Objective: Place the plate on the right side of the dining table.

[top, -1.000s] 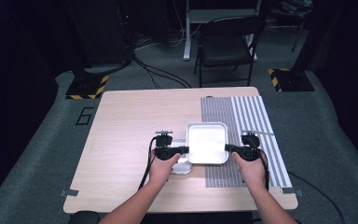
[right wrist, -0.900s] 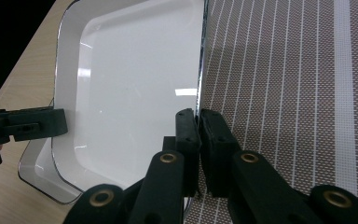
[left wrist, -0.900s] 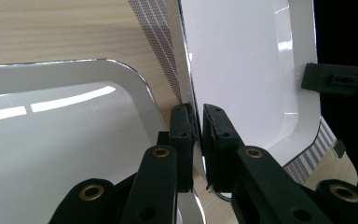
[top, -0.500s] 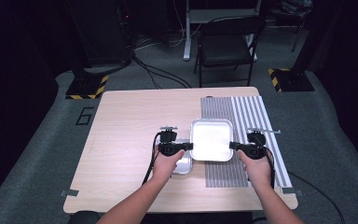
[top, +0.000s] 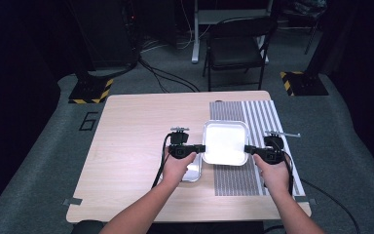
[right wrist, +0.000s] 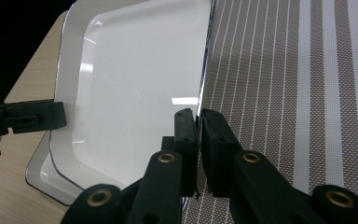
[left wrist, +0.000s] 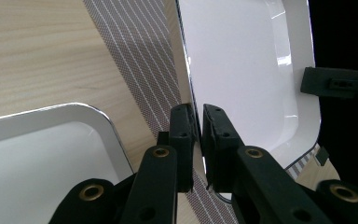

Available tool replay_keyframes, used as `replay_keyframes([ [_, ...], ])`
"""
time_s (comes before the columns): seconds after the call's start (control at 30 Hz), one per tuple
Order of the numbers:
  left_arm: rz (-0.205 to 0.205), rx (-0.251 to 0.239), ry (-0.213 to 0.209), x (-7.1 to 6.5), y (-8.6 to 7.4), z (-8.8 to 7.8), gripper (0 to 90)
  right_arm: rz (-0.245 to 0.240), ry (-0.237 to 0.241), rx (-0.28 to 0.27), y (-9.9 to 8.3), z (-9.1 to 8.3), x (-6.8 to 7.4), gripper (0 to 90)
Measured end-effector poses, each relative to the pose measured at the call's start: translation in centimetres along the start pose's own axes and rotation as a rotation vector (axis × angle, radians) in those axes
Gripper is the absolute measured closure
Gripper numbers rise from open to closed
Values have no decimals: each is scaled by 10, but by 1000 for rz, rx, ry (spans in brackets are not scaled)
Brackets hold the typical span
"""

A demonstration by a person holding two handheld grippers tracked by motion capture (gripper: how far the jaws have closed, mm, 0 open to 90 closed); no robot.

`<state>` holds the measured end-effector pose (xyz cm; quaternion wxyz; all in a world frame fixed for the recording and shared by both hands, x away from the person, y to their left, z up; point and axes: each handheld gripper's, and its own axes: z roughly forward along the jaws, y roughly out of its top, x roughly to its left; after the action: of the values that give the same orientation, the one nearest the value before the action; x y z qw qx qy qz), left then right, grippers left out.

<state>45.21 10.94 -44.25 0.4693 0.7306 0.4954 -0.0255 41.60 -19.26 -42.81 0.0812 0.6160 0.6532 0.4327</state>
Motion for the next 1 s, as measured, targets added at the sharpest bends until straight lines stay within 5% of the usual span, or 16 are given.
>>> replay_keyframes([
  [1.0, 34, 0, -20, -23, 24, 7, 824, -4, -19, -40, 17, -25, -9, 850],
])
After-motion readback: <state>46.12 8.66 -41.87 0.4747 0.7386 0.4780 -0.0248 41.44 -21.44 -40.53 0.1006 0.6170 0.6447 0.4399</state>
